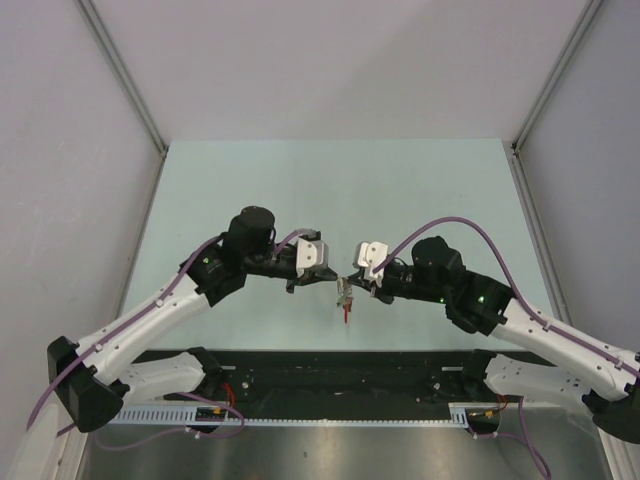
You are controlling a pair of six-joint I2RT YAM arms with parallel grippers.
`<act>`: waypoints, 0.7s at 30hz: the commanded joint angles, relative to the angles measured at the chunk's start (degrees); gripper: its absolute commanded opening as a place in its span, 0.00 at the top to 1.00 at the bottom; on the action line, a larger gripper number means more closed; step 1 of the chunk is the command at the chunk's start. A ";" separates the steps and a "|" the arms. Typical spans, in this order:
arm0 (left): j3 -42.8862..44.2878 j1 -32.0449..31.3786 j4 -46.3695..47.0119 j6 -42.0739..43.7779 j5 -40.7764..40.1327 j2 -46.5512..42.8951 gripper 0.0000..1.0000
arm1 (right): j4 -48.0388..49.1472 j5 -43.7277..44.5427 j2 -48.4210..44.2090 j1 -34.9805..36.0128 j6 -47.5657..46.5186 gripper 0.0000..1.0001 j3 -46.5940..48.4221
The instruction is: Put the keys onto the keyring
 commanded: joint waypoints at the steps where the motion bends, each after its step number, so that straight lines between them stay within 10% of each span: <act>1: 1.41 -1.08 0.54 -0.52 2.41 0.23 1.00 | 4.50 -1.34 0.09 0.90 -0.11 1.00 1.55; 21: 1.41 -2.92 -0.17 0.36 3.64 1.10 1.00 | 4.32 -3.19 -0.44 1.16 -0.29 1.00 1.55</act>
